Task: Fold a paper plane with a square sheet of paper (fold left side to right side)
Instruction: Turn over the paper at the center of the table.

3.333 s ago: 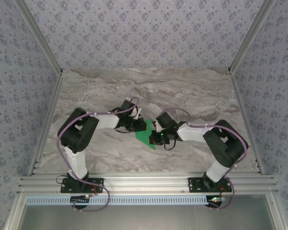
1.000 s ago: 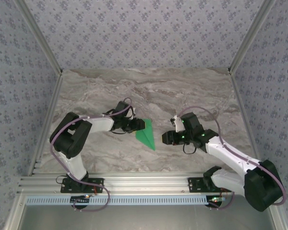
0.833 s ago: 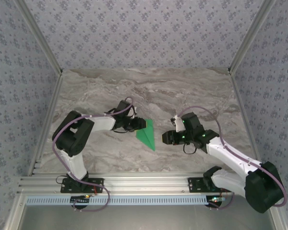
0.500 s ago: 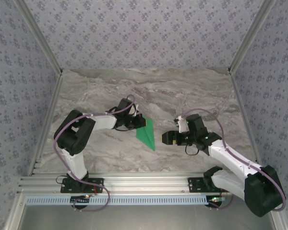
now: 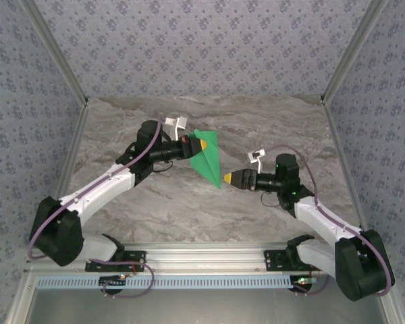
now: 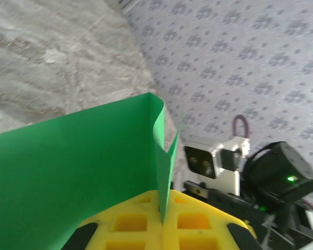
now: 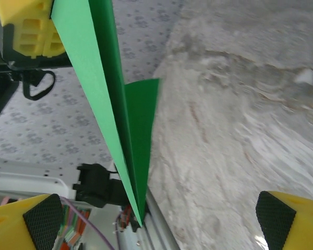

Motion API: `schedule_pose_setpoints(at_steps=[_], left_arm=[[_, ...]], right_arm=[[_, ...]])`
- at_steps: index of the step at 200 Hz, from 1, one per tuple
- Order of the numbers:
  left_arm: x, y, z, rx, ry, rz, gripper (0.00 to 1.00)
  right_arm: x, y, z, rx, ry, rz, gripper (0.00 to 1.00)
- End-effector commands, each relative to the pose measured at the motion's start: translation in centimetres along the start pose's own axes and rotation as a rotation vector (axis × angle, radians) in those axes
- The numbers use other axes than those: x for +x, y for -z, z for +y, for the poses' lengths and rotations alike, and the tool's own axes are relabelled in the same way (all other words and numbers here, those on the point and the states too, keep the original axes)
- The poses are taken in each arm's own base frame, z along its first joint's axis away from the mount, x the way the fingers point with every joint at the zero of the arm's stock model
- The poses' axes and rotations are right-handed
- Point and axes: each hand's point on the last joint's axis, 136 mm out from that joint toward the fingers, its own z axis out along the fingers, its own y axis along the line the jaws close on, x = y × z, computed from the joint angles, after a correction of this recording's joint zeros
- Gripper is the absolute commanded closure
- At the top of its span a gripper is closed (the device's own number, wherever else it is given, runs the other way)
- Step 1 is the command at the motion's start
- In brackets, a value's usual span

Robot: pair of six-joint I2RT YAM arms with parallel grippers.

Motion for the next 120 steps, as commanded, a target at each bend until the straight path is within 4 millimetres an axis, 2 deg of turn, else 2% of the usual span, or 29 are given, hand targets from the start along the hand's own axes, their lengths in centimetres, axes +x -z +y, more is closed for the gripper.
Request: schedule_pose_setpoints(at_steps=[1,27,35,65,96,106,120], left_arm=[[-0.9,0.9,-3.1,0.099,-0.001,-0.023,1.0],[-1.2,1.4,-4.8,0.143,-0.014,-0.031,1.0],[-1.1,1.4,-5.2,0.158,-0.015,-0.027,1.0],[-1.0,1.4,-5.6,0.181,-0.007,-0.027,1.0],[-0.7,1.4,-5.2,0.167,-0.011,-0.016,1.0],[-0.5,1.6,-4.8,0.145,-0.017,-0.015,0.94],[-0.6,2.1,-4.2,0.093,-0.039,-0.023,0.76]], right_arm=[[-1.6,-0.9,4.3,-0.145,0.086,0.008,0.01],[-1.6,-2.4,6.0,-0.192,0.115,0.021,0.01],[-1.7,-2.8,6.5,-0.202,0.122,0.023,0.04],[-2.3,-3.2,7.4,-0.224,0.123,0.011,0.36],[-2.4,-3.1,7.2,-0.194,0.127,0.01,0.73],[-2.2,-3.0,6.9,-0.163,0.14,0.02,0.85],[-1.8,-2.8,6.4,-0.099,0.165,0.037,0.98]])
